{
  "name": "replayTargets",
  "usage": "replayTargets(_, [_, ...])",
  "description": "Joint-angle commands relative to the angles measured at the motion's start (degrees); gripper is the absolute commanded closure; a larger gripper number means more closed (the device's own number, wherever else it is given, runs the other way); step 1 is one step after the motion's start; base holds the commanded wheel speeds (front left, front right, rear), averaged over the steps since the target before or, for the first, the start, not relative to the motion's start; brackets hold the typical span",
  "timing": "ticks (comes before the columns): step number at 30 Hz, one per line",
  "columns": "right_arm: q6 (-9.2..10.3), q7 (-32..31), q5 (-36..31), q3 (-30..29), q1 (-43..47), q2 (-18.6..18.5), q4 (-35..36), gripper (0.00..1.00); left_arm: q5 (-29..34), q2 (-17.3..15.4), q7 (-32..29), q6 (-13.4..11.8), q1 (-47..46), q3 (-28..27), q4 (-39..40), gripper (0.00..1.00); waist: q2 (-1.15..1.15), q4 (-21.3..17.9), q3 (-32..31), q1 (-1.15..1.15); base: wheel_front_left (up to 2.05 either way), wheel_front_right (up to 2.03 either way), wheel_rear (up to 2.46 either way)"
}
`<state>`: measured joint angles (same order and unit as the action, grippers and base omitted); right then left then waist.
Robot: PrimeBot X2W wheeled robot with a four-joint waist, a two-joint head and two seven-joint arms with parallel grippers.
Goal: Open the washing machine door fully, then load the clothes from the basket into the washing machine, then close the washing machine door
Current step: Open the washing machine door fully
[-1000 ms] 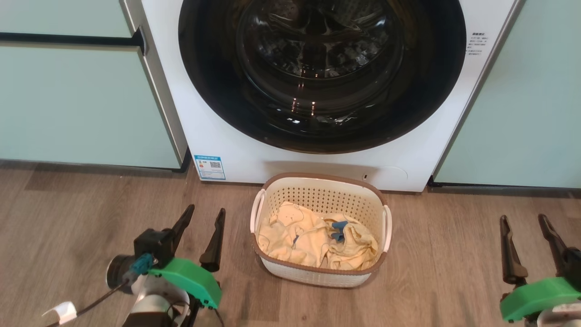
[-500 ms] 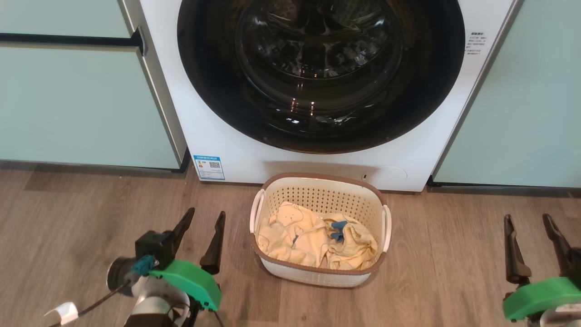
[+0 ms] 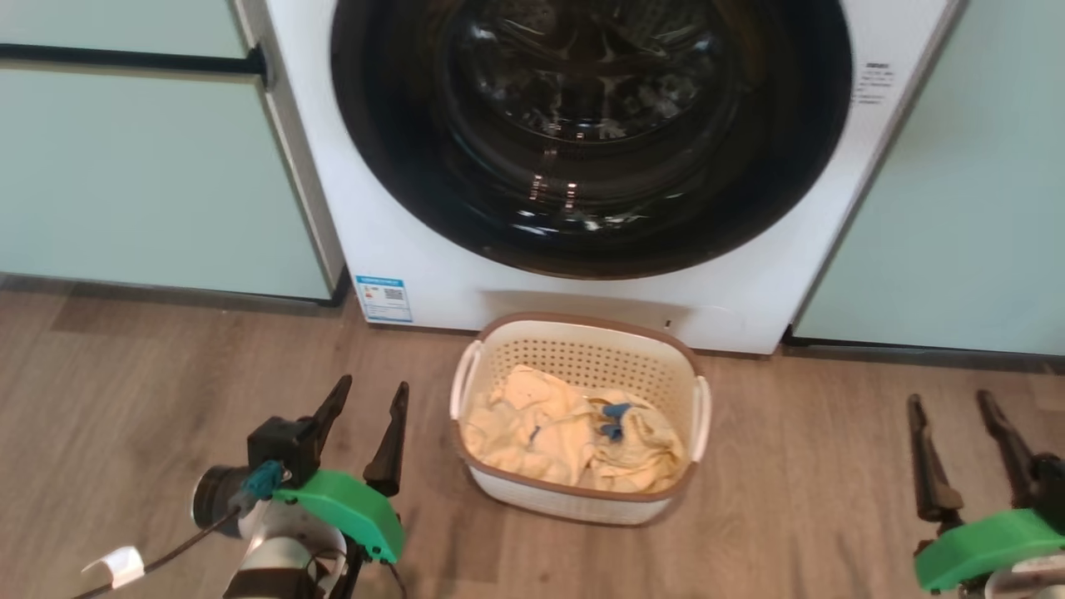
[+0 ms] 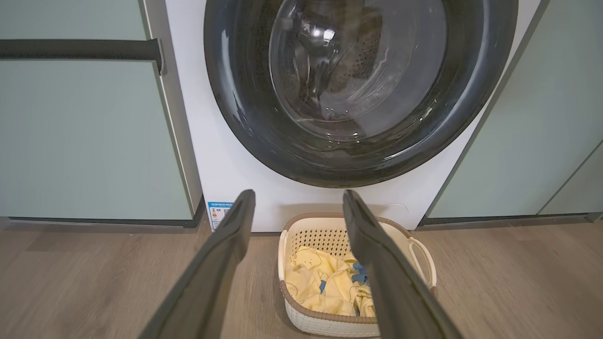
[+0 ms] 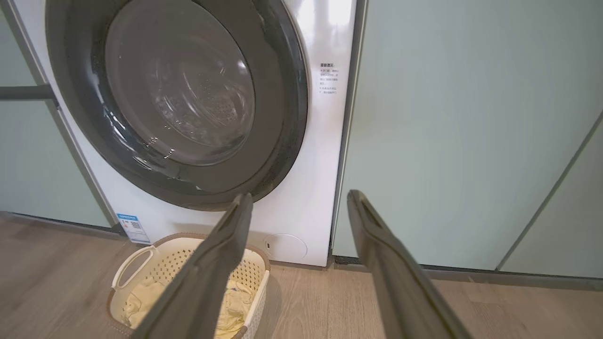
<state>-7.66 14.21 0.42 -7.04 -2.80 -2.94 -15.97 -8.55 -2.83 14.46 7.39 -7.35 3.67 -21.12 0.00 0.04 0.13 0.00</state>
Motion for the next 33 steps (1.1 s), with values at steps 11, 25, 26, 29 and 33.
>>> replayTargets(11, [0.17, 0.8, -0.3, 0.7, -2.3, -0.5, 2.1, 0.0, 0.4, -0.3, 0.5, 0.0, -2.8, -1.6, 2.2, 0.0, 0.0, -0.5, 0.1, 0.0, 1.23, 1.23, -2.46])
replayTargets(25, [0.17, 0.8, -0.5, 0.7, -2.2, -0.3, 2.2, 0.0, -1.1, -0.9, 0.5, 0.1, -2.4, -0.5, 3.6, 0.0, 0.0, -0.6, 0.0, 0.0, 0.9, 0.9, -1.8])
replayTargets(26, [0.17, 0.8, -0.5, 0.7, -2.2, -0.3, 2.2, 0.0, -1.2, -1.0, 0.5, 0.1, -2.3, -0.4, 3.6, 0.0, 0.0, -0.6, 0.0, 0.0, 0.36, 0.36, -0.72])
replayTargets(29, [0.17, 0.8, -0.3, 0.7, -2.2, -0.3, 2.3, 0.0, -1.4, -1.1, 0.5, 0.1, -2.2, -0.4, 3.4, 0.0, 0.0, -0.7, 0.0, 0.0, 0.2, 0.2, -0.41])
replayTargets(33, [0.17, 0.8, -0.2, 1.0, -2.1, -0.2, 2.4, 0.0, -1.4, -1.0, 0.5, 0.1, -2.1, -0.8, 2.9, 0.0, 0.0, -0.8, 0.0, 0.0, 0.01, 0.01, -0.02])
